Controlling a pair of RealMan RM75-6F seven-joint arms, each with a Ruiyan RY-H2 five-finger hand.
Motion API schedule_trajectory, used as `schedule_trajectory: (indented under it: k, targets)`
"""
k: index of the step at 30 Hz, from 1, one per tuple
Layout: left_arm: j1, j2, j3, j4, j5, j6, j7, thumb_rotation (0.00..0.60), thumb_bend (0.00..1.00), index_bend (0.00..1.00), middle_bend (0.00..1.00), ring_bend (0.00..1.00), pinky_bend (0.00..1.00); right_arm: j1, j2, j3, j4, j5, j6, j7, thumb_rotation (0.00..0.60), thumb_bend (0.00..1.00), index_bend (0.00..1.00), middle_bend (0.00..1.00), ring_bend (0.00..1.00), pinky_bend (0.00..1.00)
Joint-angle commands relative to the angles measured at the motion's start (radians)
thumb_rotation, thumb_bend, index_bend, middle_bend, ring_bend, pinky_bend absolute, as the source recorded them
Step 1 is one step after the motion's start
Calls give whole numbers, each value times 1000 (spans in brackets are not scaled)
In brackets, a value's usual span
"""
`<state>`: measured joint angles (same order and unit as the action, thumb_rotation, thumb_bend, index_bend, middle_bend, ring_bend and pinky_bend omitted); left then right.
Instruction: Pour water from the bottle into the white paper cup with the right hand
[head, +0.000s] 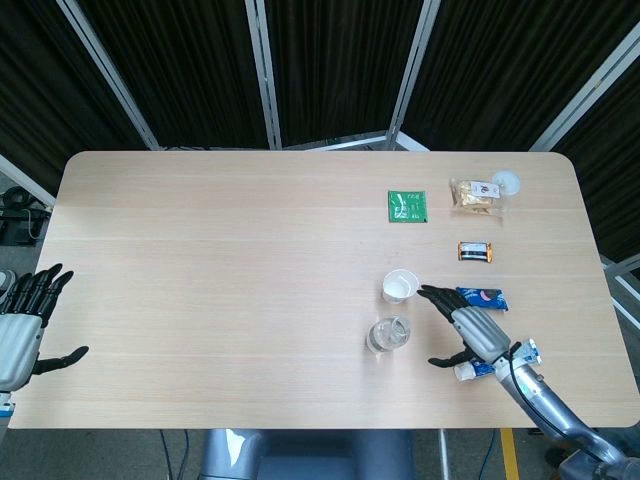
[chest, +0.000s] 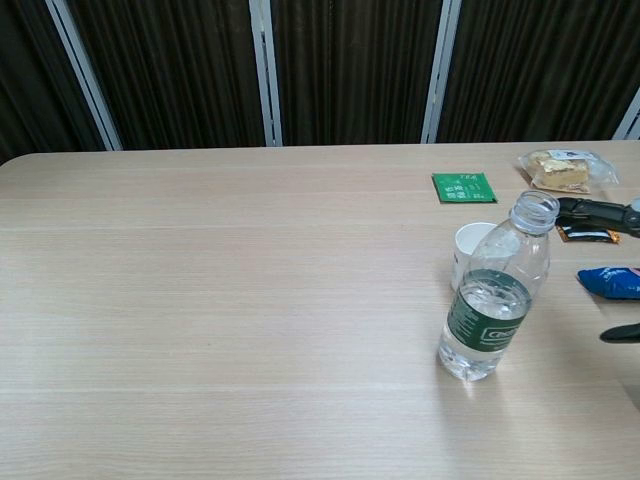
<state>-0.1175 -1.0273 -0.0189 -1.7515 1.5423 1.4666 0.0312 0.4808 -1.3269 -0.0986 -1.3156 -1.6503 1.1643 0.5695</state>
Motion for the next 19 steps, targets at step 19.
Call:
schedule_trajectory:
  k: [19]
  targets:
    - [25, -11, 18, 19, 94, 73, 6, 600, 0, 0, 0, 0, 0, -328, 139, 115, -185, 66, 555, -525, 600, 0, 0, 0, 0, 0]
